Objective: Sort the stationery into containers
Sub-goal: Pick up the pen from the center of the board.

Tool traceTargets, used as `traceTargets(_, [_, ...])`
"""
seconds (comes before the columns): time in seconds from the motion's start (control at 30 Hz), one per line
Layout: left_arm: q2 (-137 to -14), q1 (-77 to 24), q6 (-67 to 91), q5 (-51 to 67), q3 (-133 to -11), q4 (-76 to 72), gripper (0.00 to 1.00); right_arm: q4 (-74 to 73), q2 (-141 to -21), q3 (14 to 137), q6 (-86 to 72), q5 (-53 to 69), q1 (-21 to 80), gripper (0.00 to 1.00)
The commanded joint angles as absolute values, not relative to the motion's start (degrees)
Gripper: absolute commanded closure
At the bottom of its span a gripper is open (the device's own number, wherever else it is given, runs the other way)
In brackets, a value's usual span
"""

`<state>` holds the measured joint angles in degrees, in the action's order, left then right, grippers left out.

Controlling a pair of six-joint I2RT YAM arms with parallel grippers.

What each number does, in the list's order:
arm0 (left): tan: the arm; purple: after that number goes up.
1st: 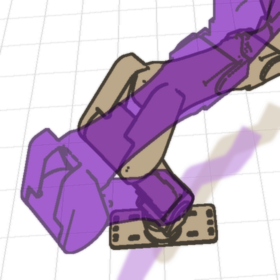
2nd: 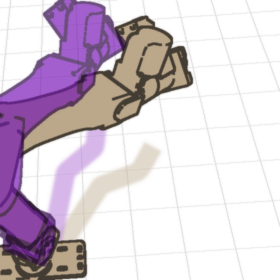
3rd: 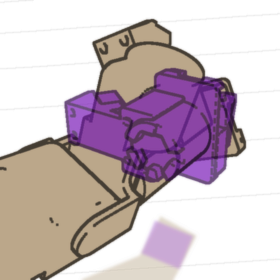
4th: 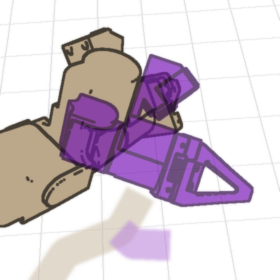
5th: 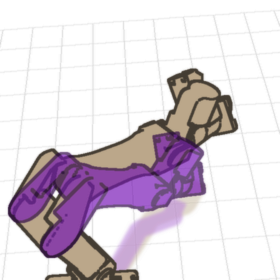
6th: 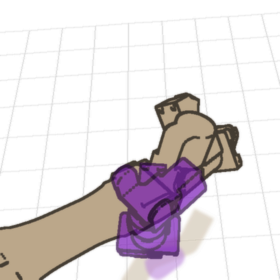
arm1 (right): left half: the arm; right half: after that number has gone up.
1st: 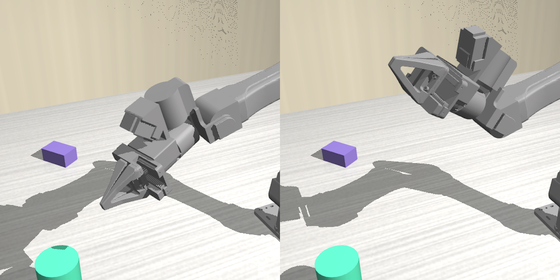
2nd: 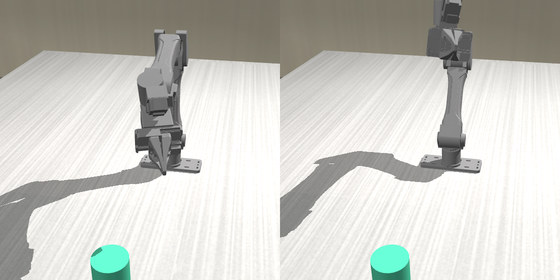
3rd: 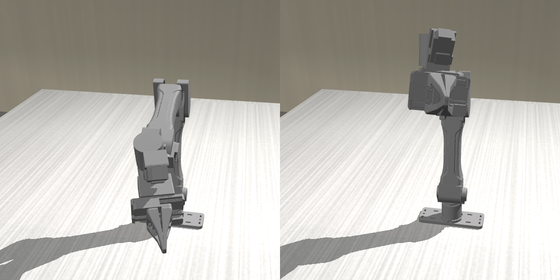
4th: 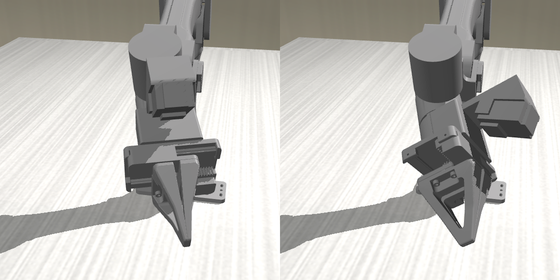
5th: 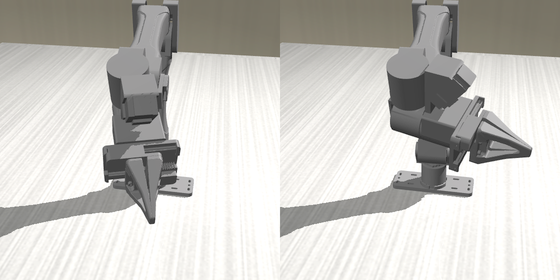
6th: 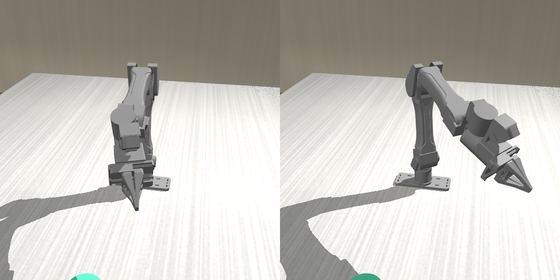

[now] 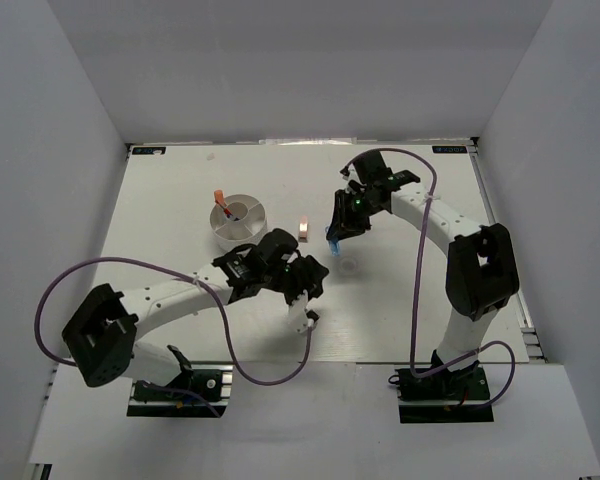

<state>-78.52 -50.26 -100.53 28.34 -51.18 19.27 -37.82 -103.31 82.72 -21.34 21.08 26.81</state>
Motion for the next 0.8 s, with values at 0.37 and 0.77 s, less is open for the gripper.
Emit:
traceTargets(0.37, [-84.64,-57.04,-96.16,8.0,-46.14,-5.53,0.44,-39.82,-100.81,82.71,-27.33,21.44,27.07,1.0])
traceTargets(0.77, [-88.59,-58.1,-95.63,3.25,-45.0,-15.03,0.54,-38.76,-99.05,79.63,-28.56,23.91,27.07,1.0])
